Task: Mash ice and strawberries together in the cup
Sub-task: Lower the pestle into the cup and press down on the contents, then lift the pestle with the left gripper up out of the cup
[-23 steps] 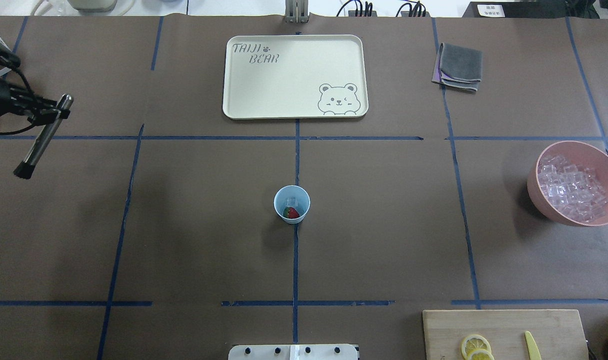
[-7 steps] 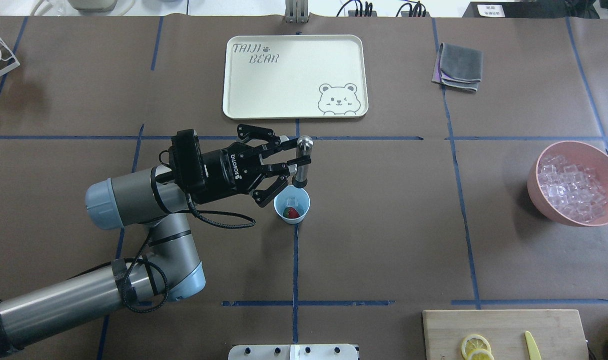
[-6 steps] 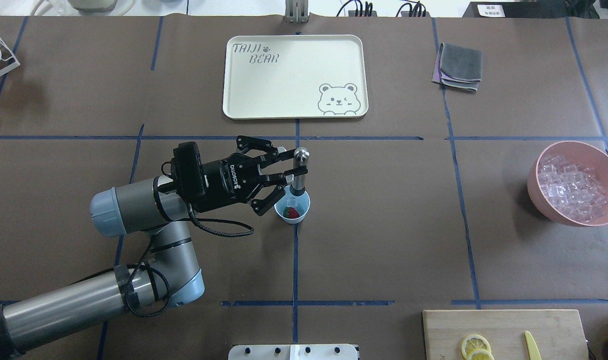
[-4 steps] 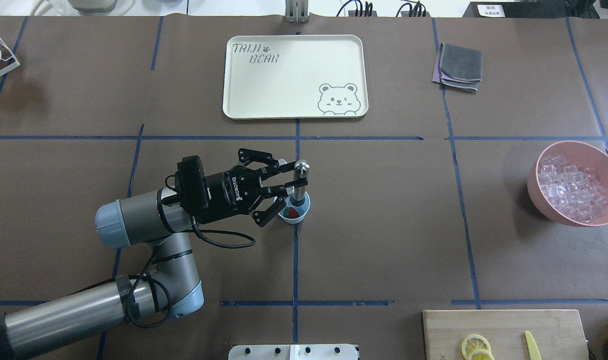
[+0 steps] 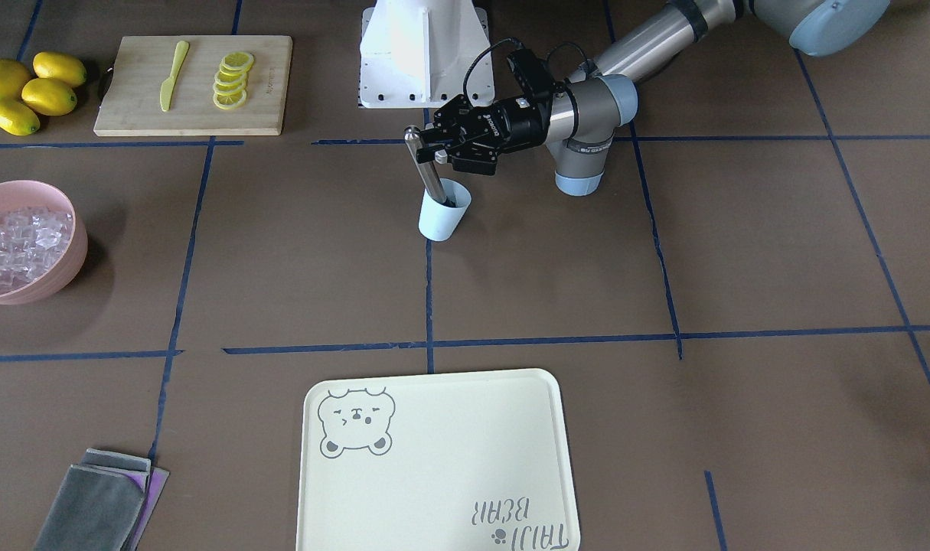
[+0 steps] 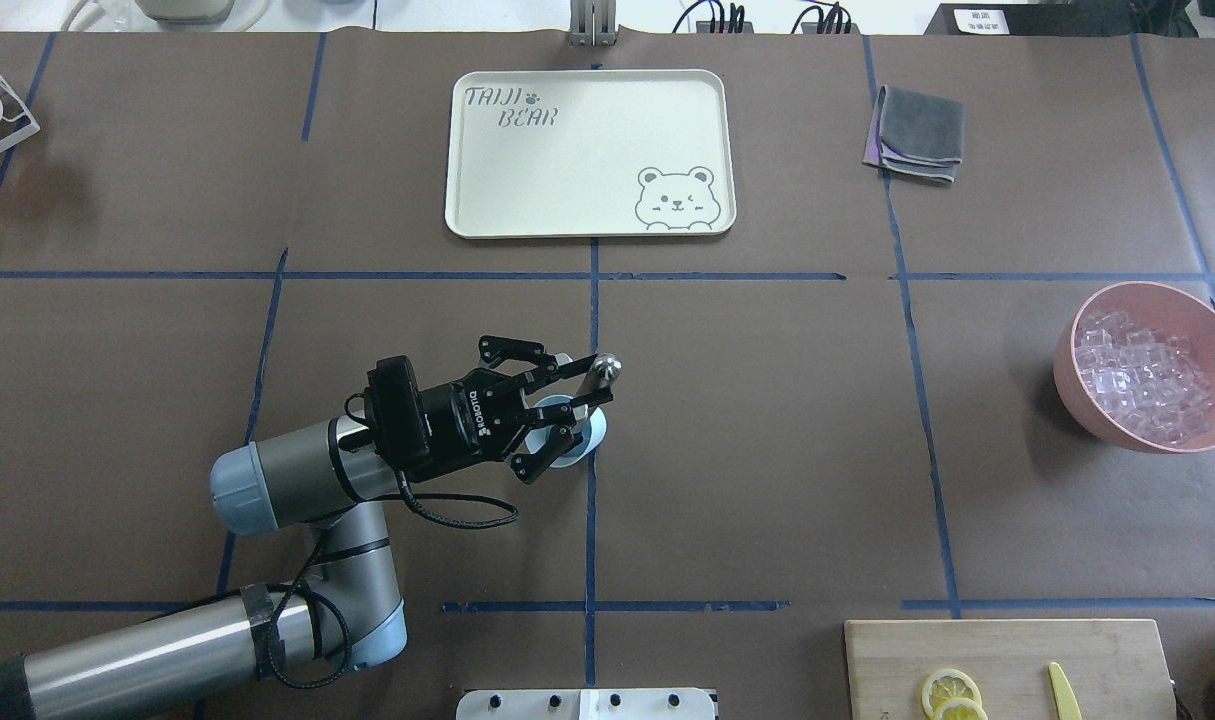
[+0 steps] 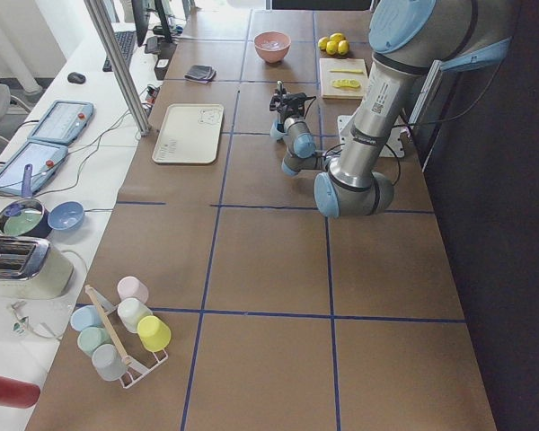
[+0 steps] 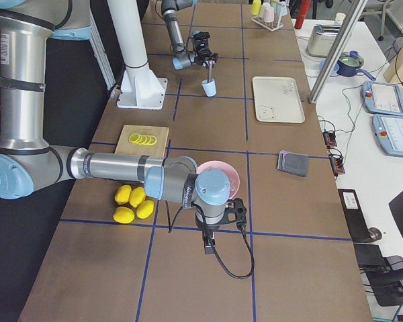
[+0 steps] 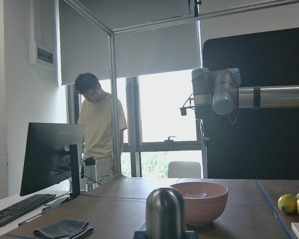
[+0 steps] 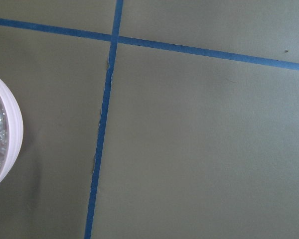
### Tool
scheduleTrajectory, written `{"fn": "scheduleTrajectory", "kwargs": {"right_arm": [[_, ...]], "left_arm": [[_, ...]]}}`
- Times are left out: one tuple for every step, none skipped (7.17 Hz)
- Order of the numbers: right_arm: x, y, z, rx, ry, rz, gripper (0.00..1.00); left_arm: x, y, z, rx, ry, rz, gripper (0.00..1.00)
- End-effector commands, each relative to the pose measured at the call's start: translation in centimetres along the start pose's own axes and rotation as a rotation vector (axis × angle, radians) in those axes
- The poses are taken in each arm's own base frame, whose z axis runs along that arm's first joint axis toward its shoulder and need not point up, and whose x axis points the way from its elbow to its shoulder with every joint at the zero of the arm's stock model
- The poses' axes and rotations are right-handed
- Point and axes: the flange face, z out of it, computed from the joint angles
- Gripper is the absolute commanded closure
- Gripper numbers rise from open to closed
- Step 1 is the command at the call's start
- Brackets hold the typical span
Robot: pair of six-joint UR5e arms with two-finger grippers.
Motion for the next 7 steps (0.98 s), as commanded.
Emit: {"fn": "scheduleTrajectory", "kwargs": {"right_arm": [[0.0, 0.0, 0.0, 0.001, 0.000, -0.001, 0.01], [-0.1, 0.0, -0.2, 0.003, 0.001, 0.000, 0.01], [-0.2, -0.1, -0.3, 0.006, 0.002, 0.004, 0.01], [-0.2, -0.1, -0.3, 0.005, 0.002, 0.003, 0.01], [-0.2, -0.2, -0.3, 0.006, 0.000, 0.003, 0.01], [-0.2, -0.2, -0.3, 0.006, -0.001, 0.003, 0.01], [-0.2, -0.2, -0.3, 0.007, -0.003, 0.003, 0.01]], "left_arm": [[0.1, -0.4, 0.4, 0.012, -0.002, 0.001, 1.00], [-0.9, -1.5, 0.7, 0.030, -0.012, 0.010, 1.00], [-2.1, -3.3, 0.9, 0.060, -0.022, 0.006, 1.00], [-3.5, -4.6, 0.9, 0.078, -0.035, -0.025, 1.00], [-4.6, -5.7, 1.0, 0.092, -0.044, -0.049, 1.00], [-5.3, -8.6, 2.3, 0.067, -0.066, -0.094, 1.00], [-4.9, -12.7, 4.1, -0.008, -0.096, -0.120, 1.00]]}}
